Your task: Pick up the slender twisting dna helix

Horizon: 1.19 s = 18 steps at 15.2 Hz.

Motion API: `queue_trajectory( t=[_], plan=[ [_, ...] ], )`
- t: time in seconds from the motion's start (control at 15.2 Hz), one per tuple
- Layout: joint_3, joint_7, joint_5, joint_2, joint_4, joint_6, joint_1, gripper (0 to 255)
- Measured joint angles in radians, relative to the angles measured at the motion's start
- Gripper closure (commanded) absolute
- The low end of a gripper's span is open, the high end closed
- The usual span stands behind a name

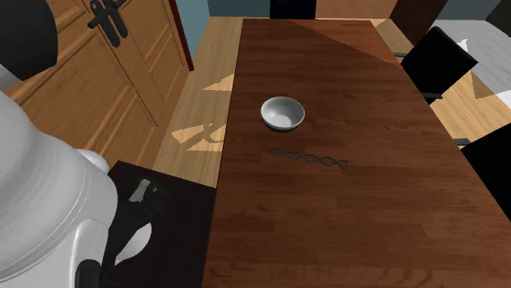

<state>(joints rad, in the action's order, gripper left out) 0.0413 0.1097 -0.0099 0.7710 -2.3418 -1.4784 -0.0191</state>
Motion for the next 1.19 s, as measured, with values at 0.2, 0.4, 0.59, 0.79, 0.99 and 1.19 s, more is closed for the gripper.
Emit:
queue_trajectory(
  t=[0.2,0.4,0.59,0.79,0.99,1.19],
  plan=[
    [-0.021,0.025,0.019,-0.014,-0.01,-0.026,0.008,0],
    [-0.064,0.075,0.056,-0.051,-0.041,-0.096,0.025,0],
    [-0.117,0.135,0.098,-0.09,-0.065,-0.166,0.047,0],
    [-0.162,0.185,0.131,-0.142,-0.078,-0.239,0.065,0],
    [-0.209,0.235,0.157,-0.224,-0.064,-0.315,0.079,0],
    [-0.258,0.29,0.179,-0.307,-0.052,-0.397,0.095,0]
  ],
)
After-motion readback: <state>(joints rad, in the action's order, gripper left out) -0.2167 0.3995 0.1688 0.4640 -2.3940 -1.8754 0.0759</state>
